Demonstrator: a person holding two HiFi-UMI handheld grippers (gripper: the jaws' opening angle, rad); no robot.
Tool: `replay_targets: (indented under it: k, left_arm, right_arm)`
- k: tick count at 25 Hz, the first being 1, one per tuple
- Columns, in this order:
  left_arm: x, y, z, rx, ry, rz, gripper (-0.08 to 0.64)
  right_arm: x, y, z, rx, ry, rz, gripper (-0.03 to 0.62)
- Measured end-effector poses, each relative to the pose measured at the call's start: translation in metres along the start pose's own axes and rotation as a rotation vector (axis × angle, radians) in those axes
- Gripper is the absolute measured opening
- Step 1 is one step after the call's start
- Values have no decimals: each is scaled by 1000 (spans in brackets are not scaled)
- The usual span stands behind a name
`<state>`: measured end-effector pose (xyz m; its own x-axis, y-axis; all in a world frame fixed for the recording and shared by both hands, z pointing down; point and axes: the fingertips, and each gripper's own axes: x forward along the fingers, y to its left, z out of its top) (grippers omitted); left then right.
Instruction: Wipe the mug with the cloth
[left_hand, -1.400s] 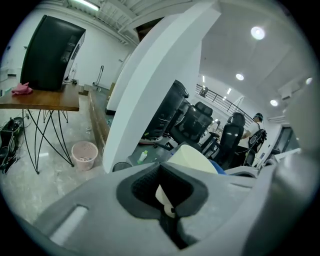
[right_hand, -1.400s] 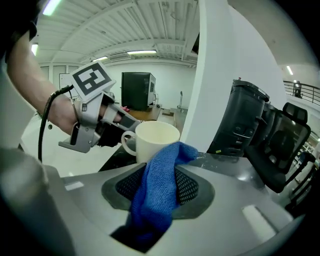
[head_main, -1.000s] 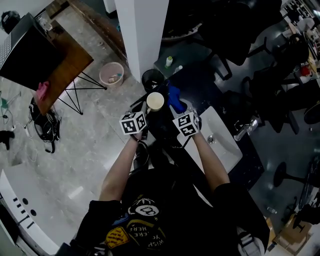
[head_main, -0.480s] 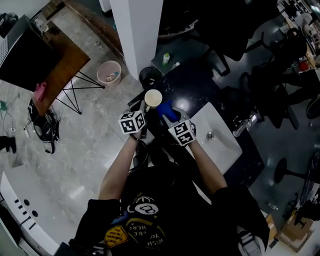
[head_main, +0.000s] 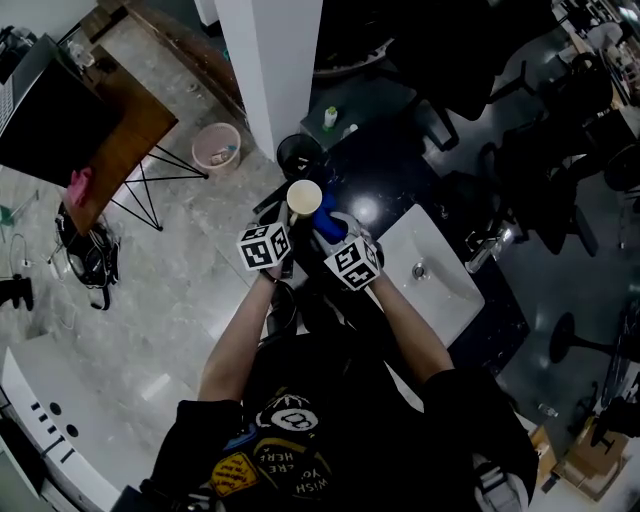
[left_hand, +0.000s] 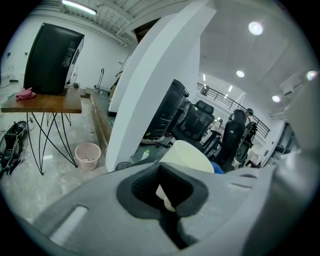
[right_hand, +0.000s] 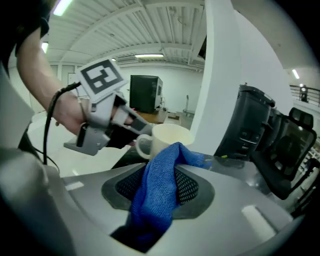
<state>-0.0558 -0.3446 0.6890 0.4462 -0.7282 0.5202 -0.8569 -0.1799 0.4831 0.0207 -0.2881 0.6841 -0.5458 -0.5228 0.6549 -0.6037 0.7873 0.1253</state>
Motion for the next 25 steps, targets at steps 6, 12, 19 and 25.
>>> replay_targets:
  k: [6, 12, 19, 25]
  left_arm:
    - [1, 2, 0, -10, 9, 6, 3]
    - [1, 3, 1, 4, 17, 6, 3]
    - [1, -1, -6, -15, 19, -1, 2]
    - [-14, 9, -1, -18, -8, 27, 2]
  right_arm:
    - [-17, -33, -22, 76, 5, -83, 149]
    - [8, -67, 2, 4, 16, -113, 149]
    - [0, 17, -7, -87, 23, 101, 149]
    - [-18, -46, -13, 38, -18, -104, 149]
